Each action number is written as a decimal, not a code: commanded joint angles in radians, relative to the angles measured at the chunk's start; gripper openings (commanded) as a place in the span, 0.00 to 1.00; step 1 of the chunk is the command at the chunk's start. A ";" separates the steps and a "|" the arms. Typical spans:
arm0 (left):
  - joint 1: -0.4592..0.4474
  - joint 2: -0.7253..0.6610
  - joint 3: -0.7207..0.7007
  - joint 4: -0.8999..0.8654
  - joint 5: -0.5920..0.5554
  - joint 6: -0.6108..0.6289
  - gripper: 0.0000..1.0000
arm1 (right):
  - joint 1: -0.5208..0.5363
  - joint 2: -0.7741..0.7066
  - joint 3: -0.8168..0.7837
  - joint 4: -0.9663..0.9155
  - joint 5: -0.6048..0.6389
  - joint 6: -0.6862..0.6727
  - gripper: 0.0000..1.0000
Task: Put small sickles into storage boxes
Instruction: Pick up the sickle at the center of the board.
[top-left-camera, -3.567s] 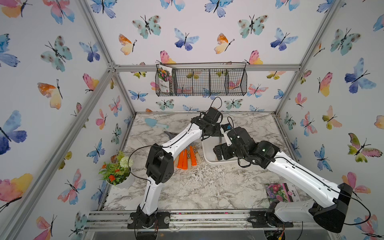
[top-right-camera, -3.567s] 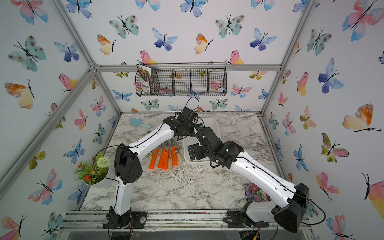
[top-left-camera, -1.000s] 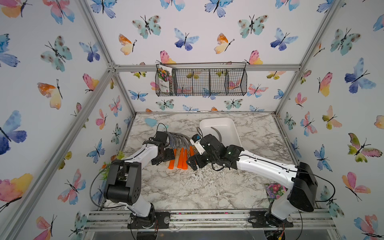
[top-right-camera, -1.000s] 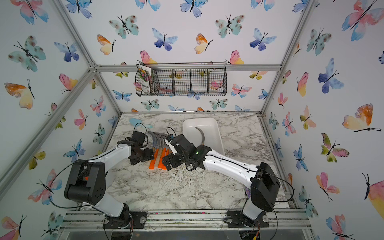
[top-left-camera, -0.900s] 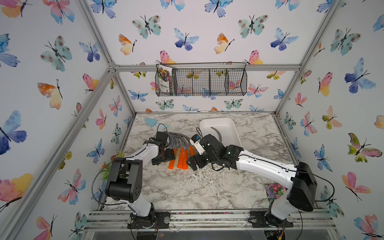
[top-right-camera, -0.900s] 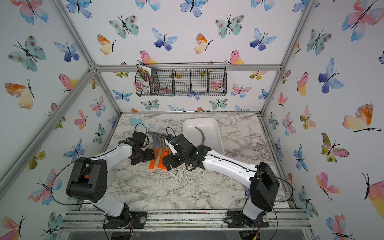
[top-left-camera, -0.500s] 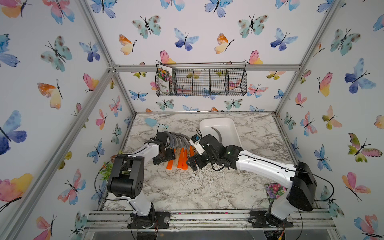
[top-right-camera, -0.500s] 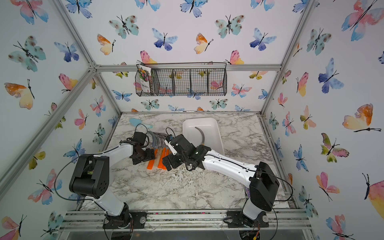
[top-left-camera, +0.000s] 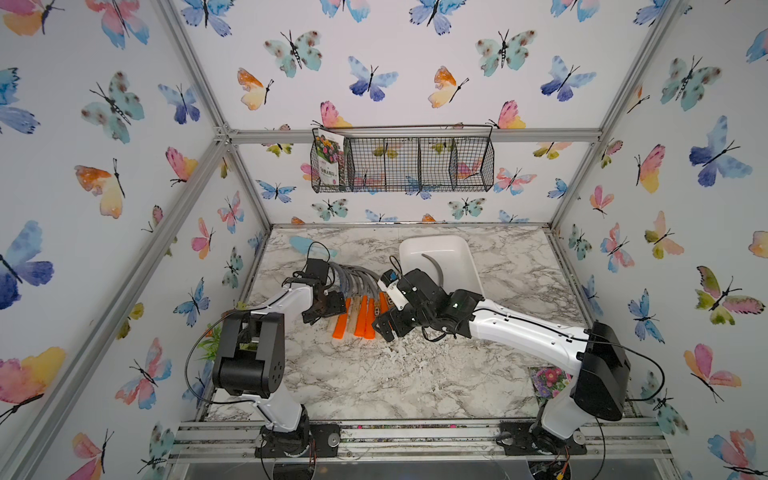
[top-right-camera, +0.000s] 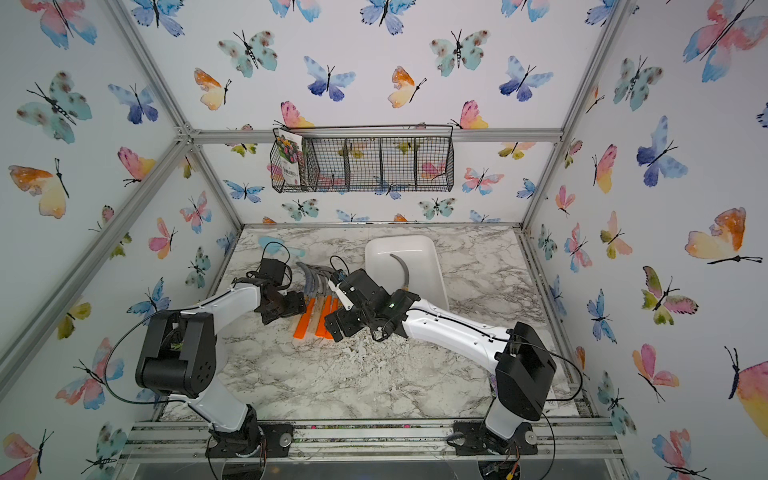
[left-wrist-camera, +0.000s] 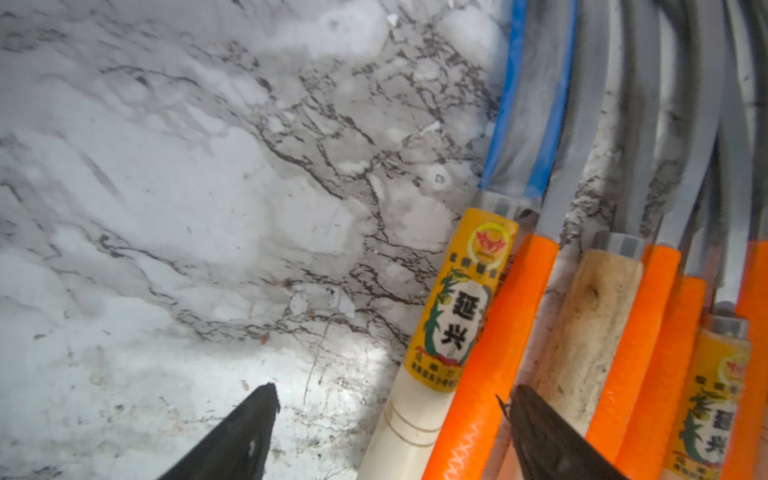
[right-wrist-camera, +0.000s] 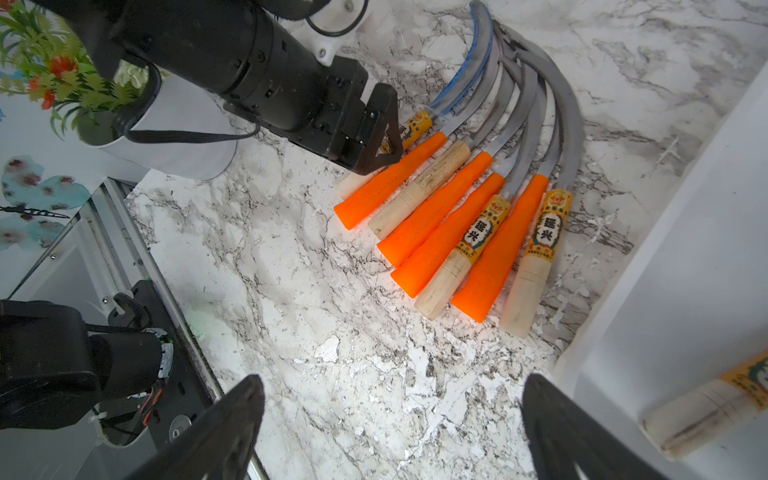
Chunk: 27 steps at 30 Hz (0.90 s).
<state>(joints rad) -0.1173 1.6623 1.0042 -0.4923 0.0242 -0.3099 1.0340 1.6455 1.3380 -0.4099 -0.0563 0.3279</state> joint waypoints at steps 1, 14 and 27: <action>0.016 0.013 0.023 0.000 0.032 0.017 0.86 | 0.006 0.018 0.033 -0.021 0.009 -0.010 0.98; 0.018 0.096 0.038 0.017 0.026 0.032 0.85 | 0.006 0.020 0.033 -0.038 0.036 -0.027 0.99; 0.019 0.120 0.033 0.002 -0.028 0.013 0.77 | 0.006 0.027 0.036 -0.042 0.049 -0.029 0.98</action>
<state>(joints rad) -0.1001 1.7542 1.0374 -0.4702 0.0246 -0.2924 1.0340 1.6588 1.3579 -0.4347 -0.0250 0.3038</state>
